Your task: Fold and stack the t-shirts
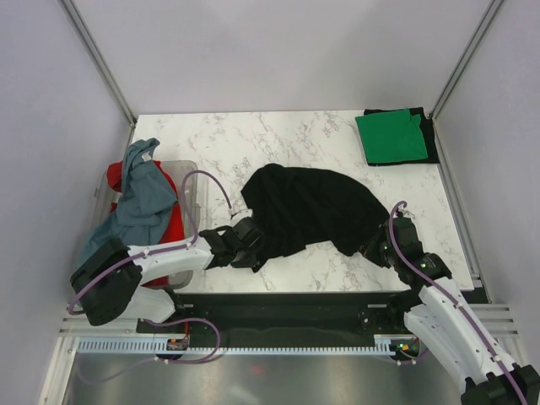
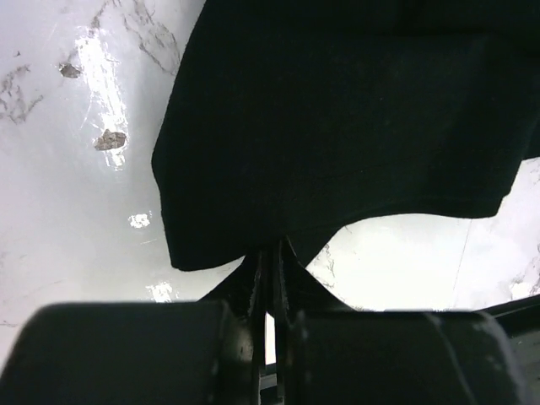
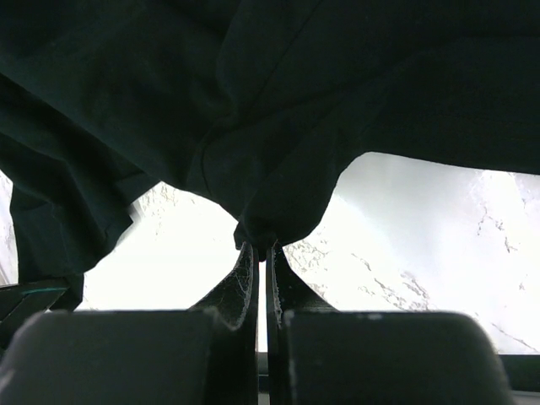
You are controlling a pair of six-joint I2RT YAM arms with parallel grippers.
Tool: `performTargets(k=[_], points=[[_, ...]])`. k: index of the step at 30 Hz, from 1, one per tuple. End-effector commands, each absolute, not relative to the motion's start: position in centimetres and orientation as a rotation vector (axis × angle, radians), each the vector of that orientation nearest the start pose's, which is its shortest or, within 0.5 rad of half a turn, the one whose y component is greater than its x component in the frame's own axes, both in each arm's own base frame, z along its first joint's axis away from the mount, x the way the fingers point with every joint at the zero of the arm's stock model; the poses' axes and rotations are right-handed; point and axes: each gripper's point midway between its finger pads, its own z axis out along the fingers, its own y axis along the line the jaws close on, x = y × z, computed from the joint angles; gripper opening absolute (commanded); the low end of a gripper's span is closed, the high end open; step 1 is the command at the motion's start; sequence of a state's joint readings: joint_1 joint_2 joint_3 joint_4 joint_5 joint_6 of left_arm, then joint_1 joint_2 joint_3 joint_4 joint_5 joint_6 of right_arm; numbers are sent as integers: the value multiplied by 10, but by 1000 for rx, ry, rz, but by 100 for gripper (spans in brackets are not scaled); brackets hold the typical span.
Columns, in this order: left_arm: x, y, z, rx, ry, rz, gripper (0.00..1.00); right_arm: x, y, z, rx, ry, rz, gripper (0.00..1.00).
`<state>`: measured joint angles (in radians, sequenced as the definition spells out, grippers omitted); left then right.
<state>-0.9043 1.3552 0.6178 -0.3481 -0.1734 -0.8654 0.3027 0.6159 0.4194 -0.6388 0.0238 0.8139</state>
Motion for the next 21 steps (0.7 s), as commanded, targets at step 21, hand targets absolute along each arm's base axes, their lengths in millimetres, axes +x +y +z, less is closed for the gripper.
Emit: performTargets(k=[21], points=[[206,-112,442,30,1806,-332,2,198,-3,454,576,1646,213,0]])
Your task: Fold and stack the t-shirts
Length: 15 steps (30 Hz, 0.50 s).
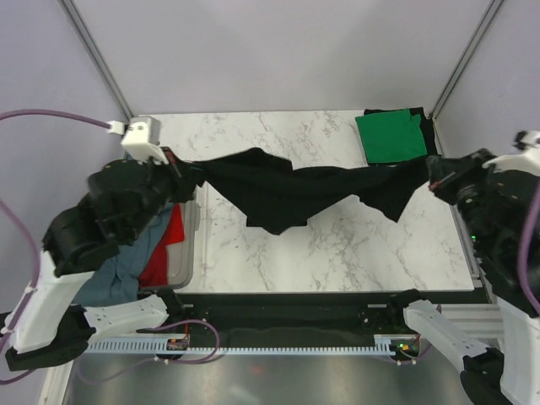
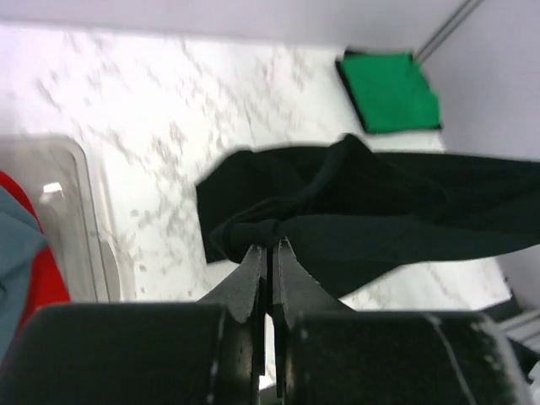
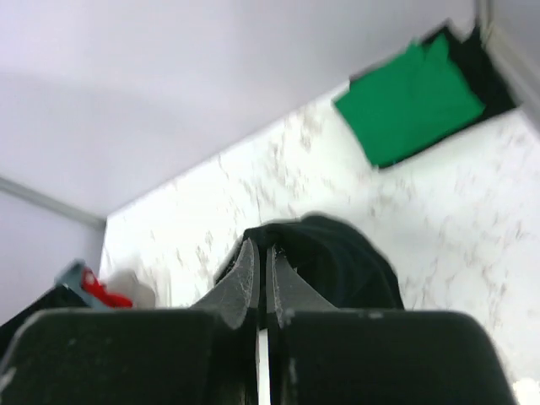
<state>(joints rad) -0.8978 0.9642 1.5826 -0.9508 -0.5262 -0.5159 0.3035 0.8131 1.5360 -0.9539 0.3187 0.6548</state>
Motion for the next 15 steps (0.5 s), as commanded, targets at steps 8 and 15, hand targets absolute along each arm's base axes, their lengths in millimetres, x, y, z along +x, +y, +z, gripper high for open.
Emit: performTargets(k=[8,15], points=[[190,-78,532,-67,1596,-410,2,144,-45,549,586,1381,151,0],[168,-96,579,61,1456,-612,2,102,-29,595,338,1207,279,0]])
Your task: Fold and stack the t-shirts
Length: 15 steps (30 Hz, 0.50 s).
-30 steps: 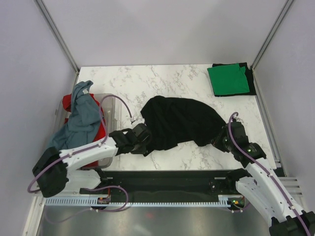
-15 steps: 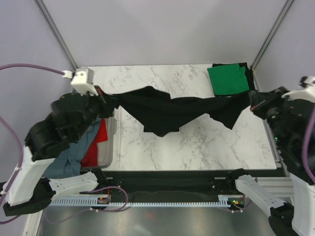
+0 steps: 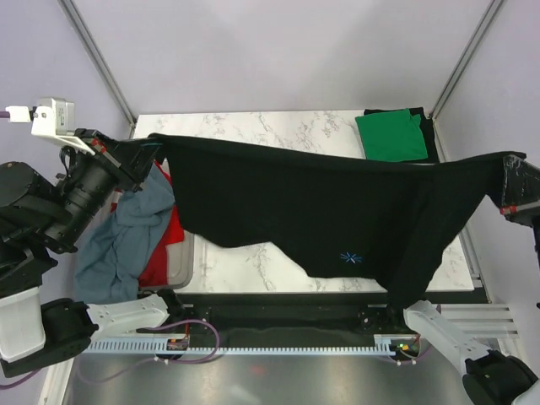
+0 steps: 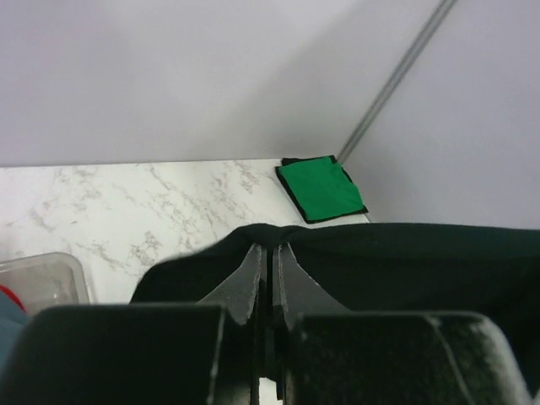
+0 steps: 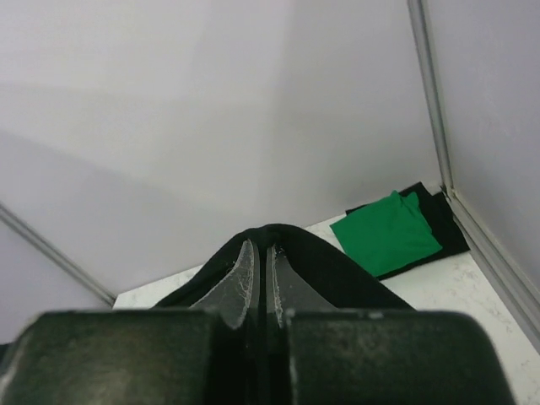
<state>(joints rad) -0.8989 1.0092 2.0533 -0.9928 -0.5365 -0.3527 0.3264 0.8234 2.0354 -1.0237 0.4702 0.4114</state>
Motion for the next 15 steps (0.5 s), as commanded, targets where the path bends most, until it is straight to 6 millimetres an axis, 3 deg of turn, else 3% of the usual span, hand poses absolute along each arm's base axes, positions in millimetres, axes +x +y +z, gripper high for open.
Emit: performTargets(k=[1,4,9,13,15], points=[[160,-107,585,127,1434,-675,2,89,-23,609,280,1149,325,0],[137,-118,605,234,1330,-799,2,54,-21,637,179,1023,354,0],[90,-108,638,342,1095,-939,2,-7,-20,675,45,830,390,0],[56,-95,657,412,940,-997,2,-40,-27,687,17,742,384,0],[44,-87,661,428,888,-994,2,-47,-31,690,17,713,366,0]])
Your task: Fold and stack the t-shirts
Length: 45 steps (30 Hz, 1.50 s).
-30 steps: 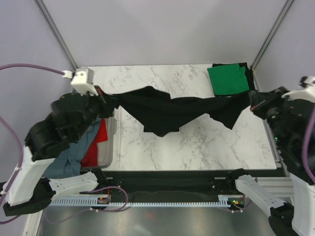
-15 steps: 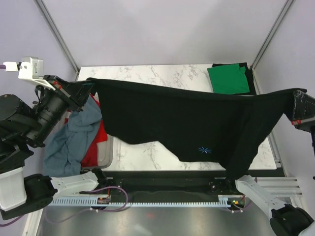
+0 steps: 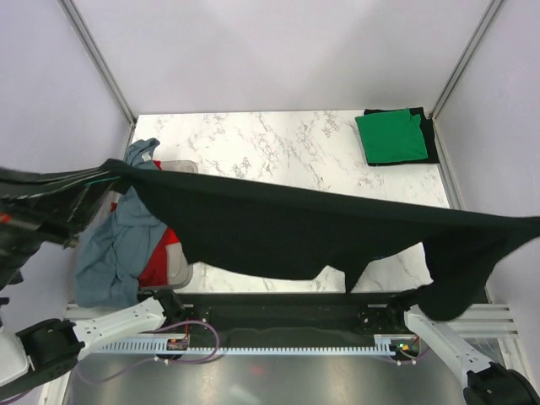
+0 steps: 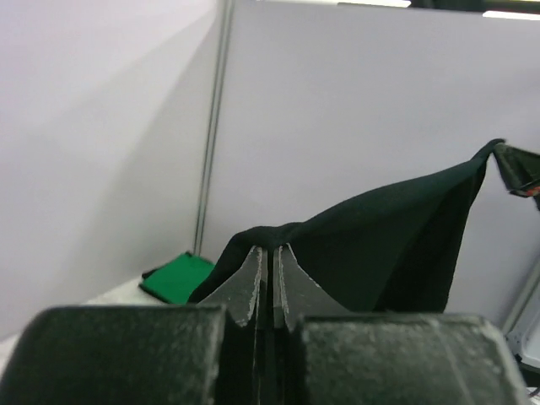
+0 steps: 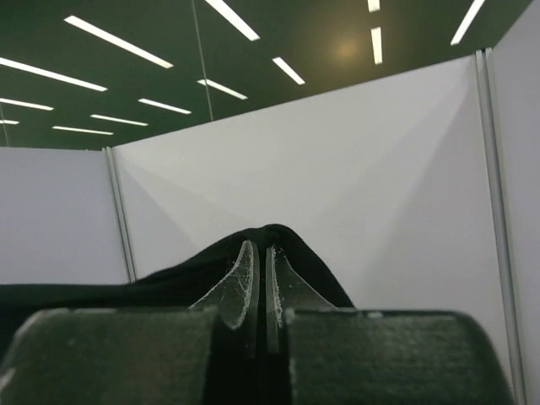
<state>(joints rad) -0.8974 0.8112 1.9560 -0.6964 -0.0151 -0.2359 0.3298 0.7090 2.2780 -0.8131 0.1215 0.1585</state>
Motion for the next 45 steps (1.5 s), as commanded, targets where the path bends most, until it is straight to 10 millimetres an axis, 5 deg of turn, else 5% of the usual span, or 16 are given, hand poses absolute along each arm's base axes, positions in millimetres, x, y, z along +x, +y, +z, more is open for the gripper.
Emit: performTargets(k=[1,5,6,11,18,19,21,22,24,25,27,28,30,32,37,45], points=[[46,-88,659,424,890,-986,2,-54,-37,694,22,681,339,0],[68,-86,655,349,924,-923,2,-35,-46,707,75,676,260,0],[95,-89,649,263,1000,-860,2,-25,-48,709,77,688,231,0],[195,-104,588,-24,1337,-568,2,112,-33,690,156,954,68,0],[313,-149,469,-94,1705,-328,2,350,24,556,85,1408,-215,0],[331,-149,442,-107,1778,-314,2,397,39,519,48,1494,-236,0],[381,-135,383,-205,1923,-284,2,448,47,480,33,1573,-227,0],[396,-131,355,-232,1981,-265,2,497,59,423,23,1690,-212,0],[432,-128,286,-260,2159,-273,2,525,69,398,-6,1799,-200,0],[440,-128,265,-267,2216,-284,2,549,80,357,-9,1890,-174,35],[449,-130,222,-245,2329,-312,38,553,87,345,7,1914,-125,84],[449,-129,212,-244,2351,-295,54,548,88,350,17,1899,-101,98],[447,-124,203,-249,2364,-258,87,539,87,331,37,1930,-93,98],[440,-121,197,-260,2371,-255,93,519,83,343,72,1909,-63,98],[405,-123,201,-274,2348,-325,95,462,79,318,104,1973,8,98],[340,-137,144,-264,2427,-431,90,389,49,204,280,2235,88,95]])
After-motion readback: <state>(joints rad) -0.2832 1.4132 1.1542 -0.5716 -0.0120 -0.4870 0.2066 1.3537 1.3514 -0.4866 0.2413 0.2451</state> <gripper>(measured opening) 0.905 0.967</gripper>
